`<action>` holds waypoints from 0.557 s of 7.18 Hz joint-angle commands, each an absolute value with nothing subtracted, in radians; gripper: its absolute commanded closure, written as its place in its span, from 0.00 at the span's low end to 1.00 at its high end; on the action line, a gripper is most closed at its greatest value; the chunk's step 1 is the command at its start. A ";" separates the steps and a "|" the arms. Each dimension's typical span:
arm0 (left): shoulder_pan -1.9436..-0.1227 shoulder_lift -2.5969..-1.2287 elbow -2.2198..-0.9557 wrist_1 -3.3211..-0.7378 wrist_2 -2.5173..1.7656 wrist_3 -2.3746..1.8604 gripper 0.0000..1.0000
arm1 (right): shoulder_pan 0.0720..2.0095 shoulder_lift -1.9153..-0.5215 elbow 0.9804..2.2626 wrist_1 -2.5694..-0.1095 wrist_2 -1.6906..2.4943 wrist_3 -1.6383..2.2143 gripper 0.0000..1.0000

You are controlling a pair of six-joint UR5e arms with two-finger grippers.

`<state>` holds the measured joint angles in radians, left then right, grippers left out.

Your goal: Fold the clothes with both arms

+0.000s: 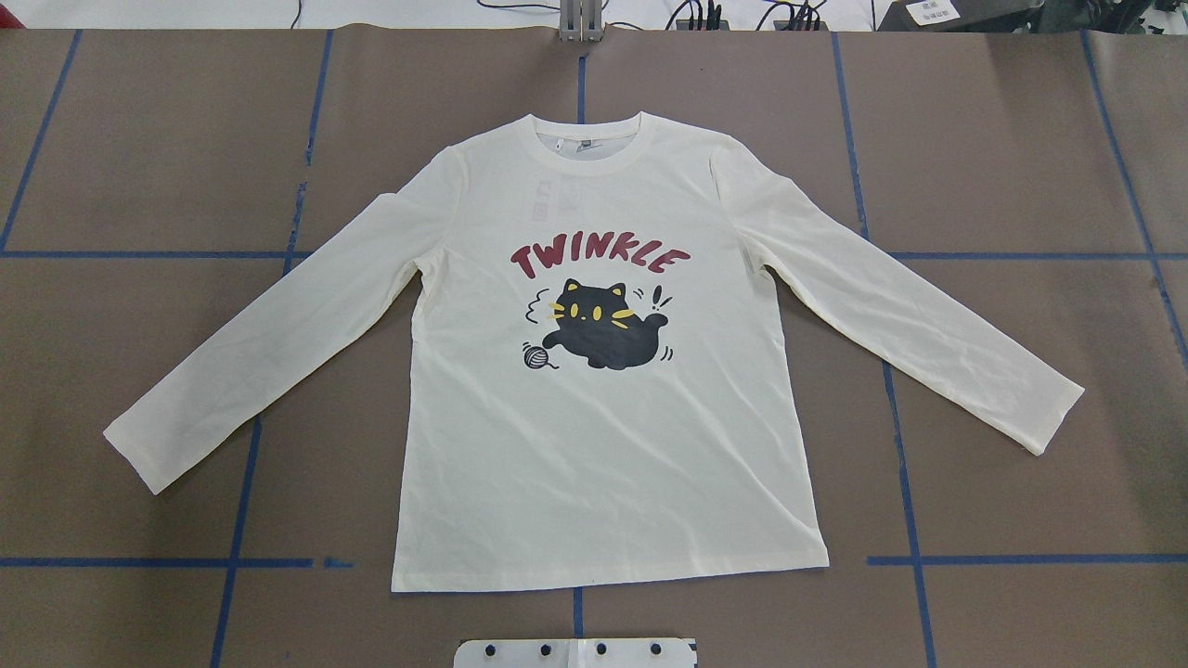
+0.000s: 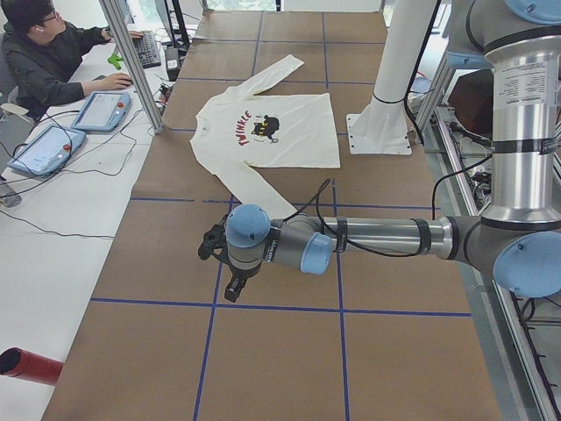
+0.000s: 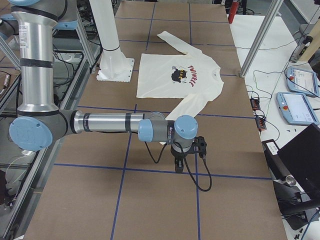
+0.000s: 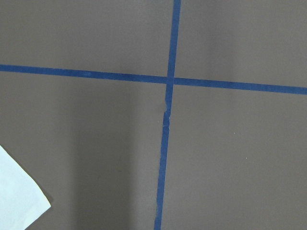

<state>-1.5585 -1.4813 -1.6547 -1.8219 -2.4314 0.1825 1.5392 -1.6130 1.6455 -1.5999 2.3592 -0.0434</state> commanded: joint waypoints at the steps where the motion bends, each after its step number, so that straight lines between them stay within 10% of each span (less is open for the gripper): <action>1: -1.557 -1.479 -1.666 -1.822 -2.399 0.184 0.00 | 1.540 -1.618 1.647 -1.600 2.359 -0.044 0.00; 4: -1.555 -1.488 -1.706 -1.877 -2.398 0.175 0.00 | 1.517 -1.600 1.657 -1.431 2.361 -0.041 0.00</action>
